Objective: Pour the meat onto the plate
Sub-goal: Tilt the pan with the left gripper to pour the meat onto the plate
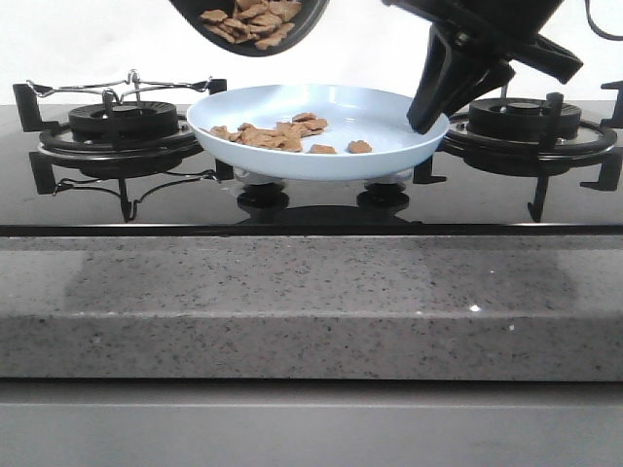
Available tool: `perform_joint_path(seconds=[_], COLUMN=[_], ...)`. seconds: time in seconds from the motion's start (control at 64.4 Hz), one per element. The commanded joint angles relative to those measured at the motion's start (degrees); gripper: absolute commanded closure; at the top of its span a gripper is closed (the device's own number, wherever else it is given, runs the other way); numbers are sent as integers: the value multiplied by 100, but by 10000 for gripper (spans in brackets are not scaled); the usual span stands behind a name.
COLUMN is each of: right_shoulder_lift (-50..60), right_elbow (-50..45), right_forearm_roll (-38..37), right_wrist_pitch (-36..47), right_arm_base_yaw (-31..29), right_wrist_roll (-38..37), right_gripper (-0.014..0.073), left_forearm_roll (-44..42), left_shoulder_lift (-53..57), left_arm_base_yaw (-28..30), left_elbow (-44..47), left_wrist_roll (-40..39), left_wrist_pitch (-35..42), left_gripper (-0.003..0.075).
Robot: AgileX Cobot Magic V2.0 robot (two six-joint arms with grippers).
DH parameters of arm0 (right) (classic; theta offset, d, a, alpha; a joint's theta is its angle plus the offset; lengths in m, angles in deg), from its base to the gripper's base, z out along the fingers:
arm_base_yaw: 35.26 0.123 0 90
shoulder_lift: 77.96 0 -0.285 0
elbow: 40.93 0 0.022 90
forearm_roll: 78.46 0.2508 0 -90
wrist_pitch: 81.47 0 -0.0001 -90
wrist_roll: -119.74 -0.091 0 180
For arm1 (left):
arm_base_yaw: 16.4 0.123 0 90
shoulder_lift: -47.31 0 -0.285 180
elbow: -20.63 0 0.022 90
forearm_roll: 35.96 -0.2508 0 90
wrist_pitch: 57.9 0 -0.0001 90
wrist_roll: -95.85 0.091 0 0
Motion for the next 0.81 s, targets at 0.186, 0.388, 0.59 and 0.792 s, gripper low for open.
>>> perform_joint_path(seconds=[0.186, 0.388, 0.59, 0.792], right_shoulder_lift=[218, 218, 218, 218], right_elbow=[146, 146, 146, 146], right_forearm_roll=[54, 54, 54, 54], right_wrist_pitch=[136, 136, 136, 136], right_arm_base_yaw=[10, 10, 10, 10], right_wrist_roll=[60, 60, 60, 60], right_gripper=[652, 652, 652, 652], left_forearm_roll=[-1831, -1831, -1766, -1562], left_shoulder_lift=[-139, -139, -139, -53], left_arm_base_yaw=[-1012, -1157, -1157, -1082], left_elbow=[-340, -340, -340, -340], left_wrist_roll=[-340, -461, -675, -1177], left_wrist_pitch=[-111, -107, -121, -81], left_gripper=[741, 741, 741, 740])
